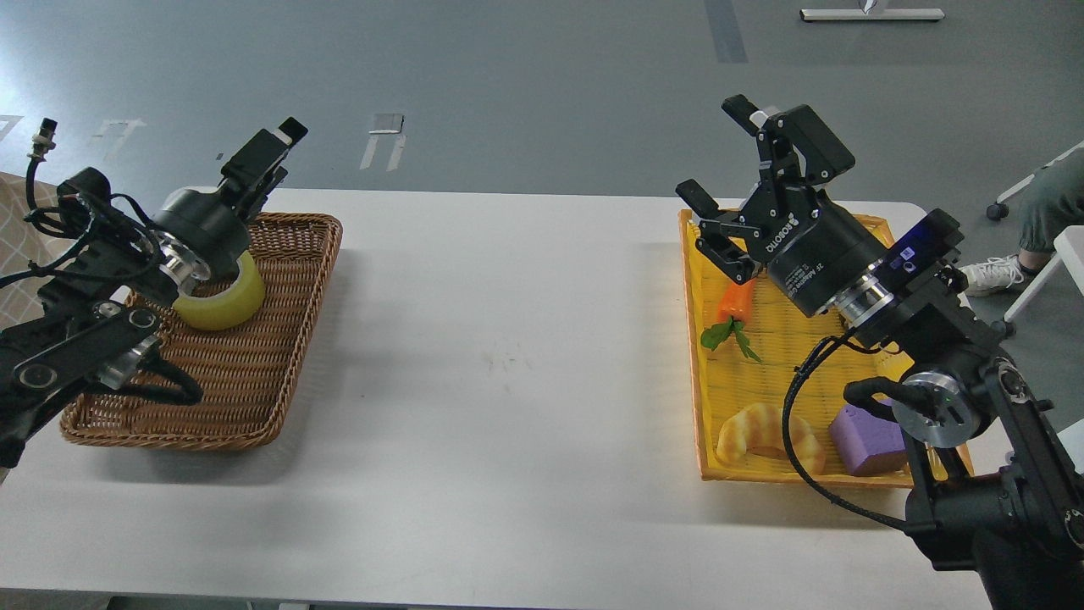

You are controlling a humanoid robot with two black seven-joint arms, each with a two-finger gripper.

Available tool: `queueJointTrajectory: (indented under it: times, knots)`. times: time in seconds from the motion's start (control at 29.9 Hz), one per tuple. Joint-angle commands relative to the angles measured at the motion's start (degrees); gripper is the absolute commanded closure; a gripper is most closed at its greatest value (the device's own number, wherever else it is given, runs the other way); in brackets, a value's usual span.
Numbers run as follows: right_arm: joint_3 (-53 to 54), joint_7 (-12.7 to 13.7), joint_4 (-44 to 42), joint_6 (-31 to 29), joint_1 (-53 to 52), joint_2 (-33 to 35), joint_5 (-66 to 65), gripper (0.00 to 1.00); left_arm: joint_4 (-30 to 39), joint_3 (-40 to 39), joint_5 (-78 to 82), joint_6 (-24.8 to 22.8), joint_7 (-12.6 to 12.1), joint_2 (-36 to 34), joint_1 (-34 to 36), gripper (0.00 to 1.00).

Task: Place and transfer tape with both arms
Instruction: 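Lower the tape into the basket and open the left gripper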

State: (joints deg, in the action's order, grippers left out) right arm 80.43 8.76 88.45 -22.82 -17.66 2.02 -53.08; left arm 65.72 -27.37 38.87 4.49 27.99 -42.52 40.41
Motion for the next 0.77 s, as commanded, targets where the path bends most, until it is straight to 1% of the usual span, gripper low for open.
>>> queueJointTrajectory:
  times: [0.0,0.03,0.1,0.17,0.2,0.23,0.3,0.43,0.47,0.5,0.54,0.57,0.64,0.67,0.74]
  knots:
    - [-0.1,-0.1,-0.1,0.5,-1.0,0.0,0.0,0.00,4.1,-3.9,-2.9,-4.2,0.0,2.3,0.7,0.02]
    - [-0.1,-0.1,-0.1,0.6,-1.3,0.0,0.0,0.00,5.4,-6.2,-3.4,-6.1,0.0,3.7,0.7,0.02]
    - [-0.2,-0.1,-0.1,0.5,-2.2,0.0,0.1,0.00,7.0,-9.5,-4.1,-8.2,-0.3,6.1,0.7,0.02]
    - [-0.2,-0.1,-0.1,0.5,-2.8,-0.1,0.1,0.00,7.4,-11.6,-5.1,-9.0,-2.0,7.7,0.7,0.02]
    - [-0.2,-0.1,-0.1,0.6,-3.4,-0.2,0.2,0.00,7.7,-13.7,-7.0,-9.8,-3.5,9.1,0.7,0.02]
    - [-0.2,-0.1,-0.1,0.6,-4.0,-0.3,0.2,0.00,8.0,-15.6,-9.6,-10.9,-4.6,10.4,0.6,0.02]
    - [-0.2,-0.1,-0.1,0.6,-4.8,-0.4,0.2,0.00,9.0,-18.4,-13.6,-12.7,-5.2,12.0,0.5,0.02]
    - [-0.2,-0.1,-0.1,0.6,-6.0,-0.4,0.2,0.00,11.1,-19.7,-15.7,-14.9,-5.3,13.7,-1.3,0.02]
    - [-0.2,-0.1,-0.1,0.6,-6.5,-0.5,0.2,0.00,11.6,-19.6,-15.7,-17.0,-5.5,13.5,-2.9,0.02]
    - [-0.3,-0.1,-0.1,0.6,-7.0,-0.5,0.2,0.00,11.5,-20.3,-15.7,-19.5,-6.3,13.4,-3.2,0.02]
    - [-0.3,-0.1,-0.1,0.6,-7.3,-0.5,0.2,0.00,11.5,-20.5,-16.1,-20.7,-7.0,13.5,-3.2,0.02]
    - [-0.4,-0.1,-0.1,0.6,-7.7,-0.6,0.3,0.00,11.5,-21.4,-16.5,-21.9,-8.6,13.6,-3.1,0.02]
    - [-0.4,-0.1,-0.2,0.6,-7.9,-0.9,0.2,0.00,11.7,-22.7,-16.8,-22.3,-10.2,14.5,-3.2,0.02]
    - [-0.4,-0.1,-0.6,0.6,-8.2,-1.4,0.2,0.00,12.0,-24.3,-16.9,-22.2,-11.3,16.5,-3.7,0.02]
    - [-0.8,-0.1,-1.1,0.7,-8.9,-2.0,0.2,0.00,12.0,-27.0,-16.5,-21.5,-11.6,20.1,-4.2,0.02]
